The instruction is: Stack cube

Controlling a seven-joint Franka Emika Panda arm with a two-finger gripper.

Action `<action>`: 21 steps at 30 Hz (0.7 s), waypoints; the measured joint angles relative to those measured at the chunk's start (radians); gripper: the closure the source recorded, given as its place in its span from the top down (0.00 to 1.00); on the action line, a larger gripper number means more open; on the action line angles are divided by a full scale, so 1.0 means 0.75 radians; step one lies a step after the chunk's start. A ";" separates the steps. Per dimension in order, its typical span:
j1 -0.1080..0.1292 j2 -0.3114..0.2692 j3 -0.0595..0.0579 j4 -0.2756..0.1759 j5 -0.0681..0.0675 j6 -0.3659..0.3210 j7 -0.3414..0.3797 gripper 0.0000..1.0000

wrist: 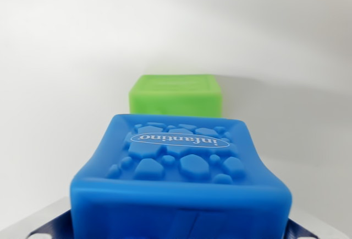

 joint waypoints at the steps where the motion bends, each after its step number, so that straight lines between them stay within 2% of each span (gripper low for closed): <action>1: 0.000 0.008 0.000 0.000 0.000 0.008 0.000 0.00; 21: 0.000 0.103 -0.001 0.009 -0.002 0.092 0.000 0.00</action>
